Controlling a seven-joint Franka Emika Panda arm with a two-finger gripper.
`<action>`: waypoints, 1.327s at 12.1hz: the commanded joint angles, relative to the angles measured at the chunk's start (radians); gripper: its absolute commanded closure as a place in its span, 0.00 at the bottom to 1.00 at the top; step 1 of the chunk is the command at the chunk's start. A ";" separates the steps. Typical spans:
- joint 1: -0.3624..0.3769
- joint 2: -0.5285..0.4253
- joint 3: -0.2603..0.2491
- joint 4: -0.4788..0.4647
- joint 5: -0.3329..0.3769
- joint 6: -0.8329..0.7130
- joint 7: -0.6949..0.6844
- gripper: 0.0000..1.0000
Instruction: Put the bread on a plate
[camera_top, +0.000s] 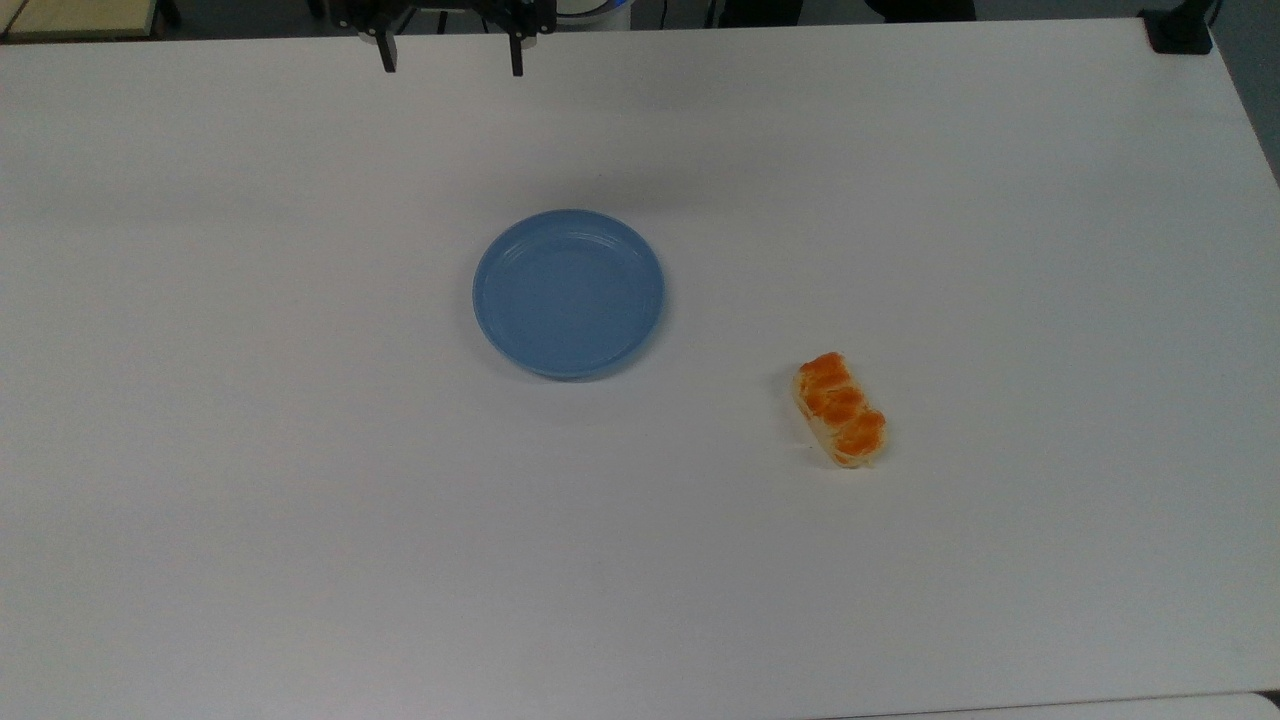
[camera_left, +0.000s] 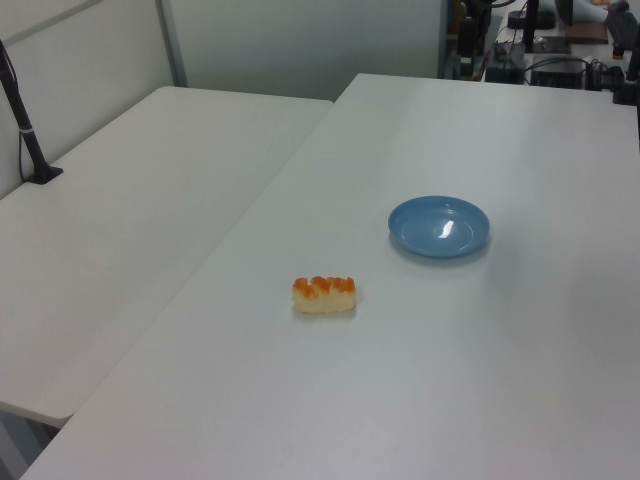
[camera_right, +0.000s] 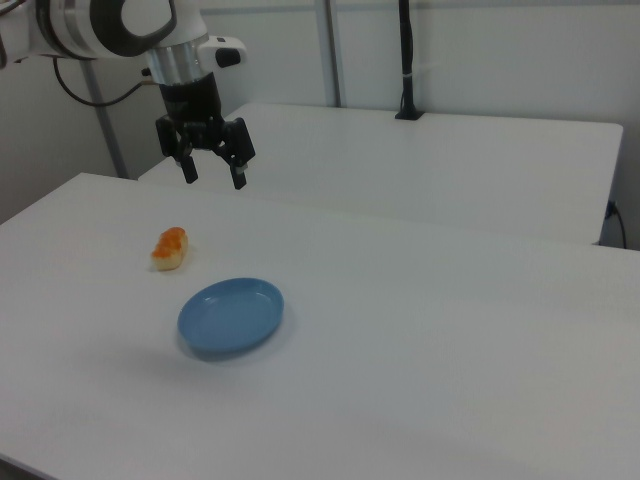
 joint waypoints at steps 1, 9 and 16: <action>-0.009 -0.020 0.026 -0.034 0.005 -0.016 -0.009 0.00; 0.006 -0.010 0.033 -0.054 0.032 -0.002 0.128 0.00; 0.161 0.218 0.035 0.025 0.120 0.160 0.165 0.00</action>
